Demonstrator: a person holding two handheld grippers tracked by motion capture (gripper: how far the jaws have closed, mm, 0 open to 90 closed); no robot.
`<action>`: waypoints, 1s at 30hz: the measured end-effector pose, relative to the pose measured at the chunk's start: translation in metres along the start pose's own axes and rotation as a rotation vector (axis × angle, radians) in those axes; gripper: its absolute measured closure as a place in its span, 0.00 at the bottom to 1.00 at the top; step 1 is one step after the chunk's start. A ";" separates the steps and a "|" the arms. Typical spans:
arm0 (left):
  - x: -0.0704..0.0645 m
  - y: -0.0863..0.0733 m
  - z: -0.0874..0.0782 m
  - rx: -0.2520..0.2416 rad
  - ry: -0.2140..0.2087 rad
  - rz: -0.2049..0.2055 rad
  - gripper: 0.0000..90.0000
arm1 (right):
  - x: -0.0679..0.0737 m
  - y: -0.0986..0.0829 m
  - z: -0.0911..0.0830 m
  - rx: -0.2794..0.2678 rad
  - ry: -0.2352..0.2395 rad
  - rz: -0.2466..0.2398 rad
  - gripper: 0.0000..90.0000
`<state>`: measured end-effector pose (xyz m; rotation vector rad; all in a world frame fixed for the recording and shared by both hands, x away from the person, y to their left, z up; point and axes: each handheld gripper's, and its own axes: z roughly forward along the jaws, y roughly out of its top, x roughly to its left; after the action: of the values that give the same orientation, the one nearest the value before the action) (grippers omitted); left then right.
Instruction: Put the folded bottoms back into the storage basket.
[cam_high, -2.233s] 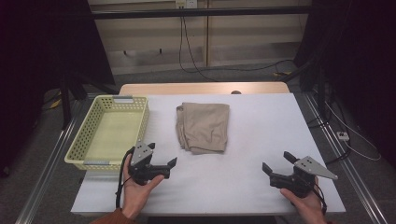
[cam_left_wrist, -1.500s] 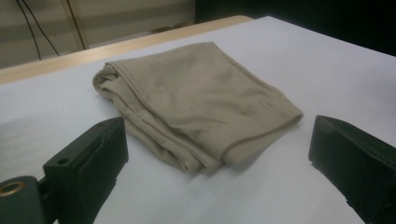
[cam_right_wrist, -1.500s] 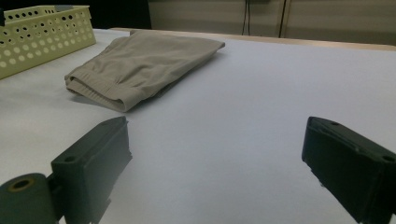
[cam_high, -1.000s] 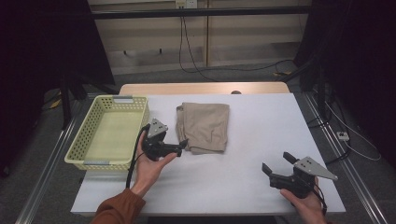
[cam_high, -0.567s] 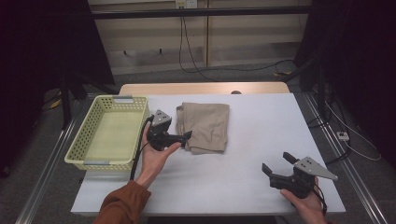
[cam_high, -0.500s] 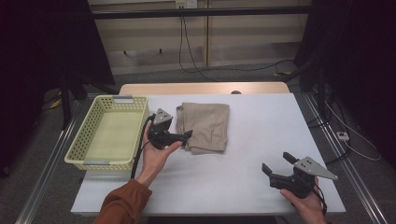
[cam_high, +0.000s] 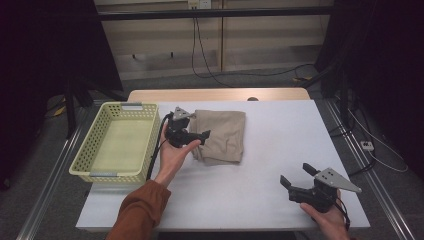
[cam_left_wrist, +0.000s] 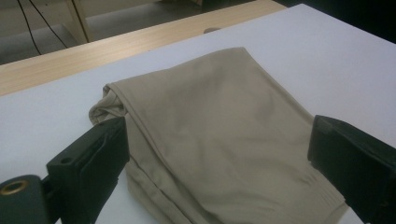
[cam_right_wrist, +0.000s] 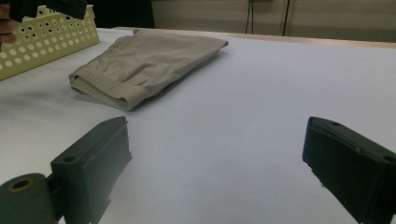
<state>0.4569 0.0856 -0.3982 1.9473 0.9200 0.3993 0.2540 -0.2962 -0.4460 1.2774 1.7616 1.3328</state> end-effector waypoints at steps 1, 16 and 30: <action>0.001 0.001 0.003 -0.001 -0.001 -0.018 0.06 | 0.000 0.000 0.000 0.000 0.000 0.000 0.08; 0.025 0.002 0.038 0.092 0.048 -0.082 0.08 | 0.000 0.000 0.000 0.005 0.004 0.000 0.08; 0.038 -0.015 0.061 0.223 0.087 -0.076 0.29 | -0.001 -0.001 0.001 0.008 0.005 0.001 0.08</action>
<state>0.5122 0.0814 -0.4465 2.1014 1.1322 0.3518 0.2548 -0.2969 -0.4472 1.2805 1.7720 1.3317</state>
